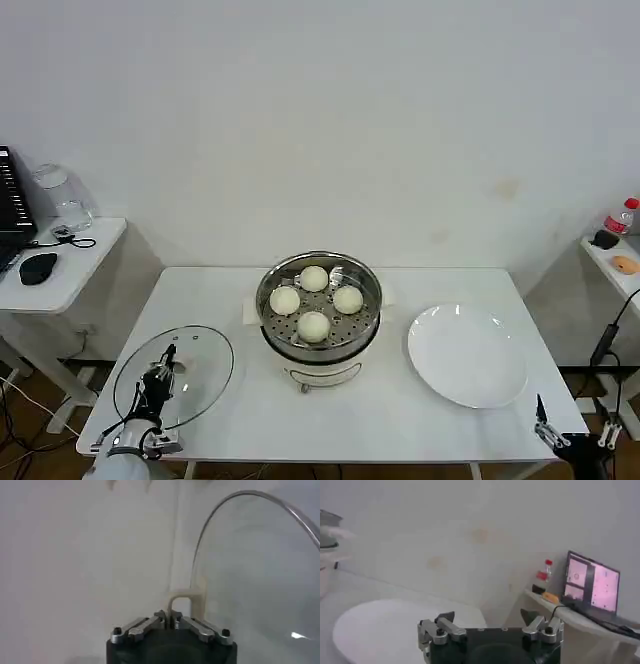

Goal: Take steamed baozi put them in steamer then cover it.

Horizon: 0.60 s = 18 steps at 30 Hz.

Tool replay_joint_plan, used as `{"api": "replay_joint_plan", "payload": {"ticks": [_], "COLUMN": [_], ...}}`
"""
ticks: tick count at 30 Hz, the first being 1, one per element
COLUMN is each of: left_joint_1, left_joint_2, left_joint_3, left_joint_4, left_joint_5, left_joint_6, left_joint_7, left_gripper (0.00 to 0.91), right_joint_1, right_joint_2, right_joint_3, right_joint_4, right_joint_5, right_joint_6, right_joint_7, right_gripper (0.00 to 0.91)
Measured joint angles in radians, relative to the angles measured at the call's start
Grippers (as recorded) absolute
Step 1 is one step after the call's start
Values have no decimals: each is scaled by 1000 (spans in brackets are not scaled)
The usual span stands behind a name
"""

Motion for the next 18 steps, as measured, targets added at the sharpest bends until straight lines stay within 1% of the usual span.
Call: {"api": "replay_joint_plan", "payload": {"ticks": [8,12,18], "left_joint_1": [16,8,-21], "left_joint_2": [-12,-2,36], "left_joint_3": [-55,-63,-57], "left_joint_4": [-111,-178,-268], "left_joint_5": [18,10,-7], "left_joint_6": [48,84,158], "left_joint_7": [-4,21,77], "left_gripper": [0,0,0], "right_joint_1": [13,19,26], "right_joint_2": [-7,-10,-4], "right_joint_3": [-17,-25,-39], "right_joint_4": [0,2,5], "right_joint_5": [-13,-24,-40], "right_joint_6": [-7,-12,-16], "right_joint_7": [-1,-3,-3], "right_gripper": [907,907,907]}}
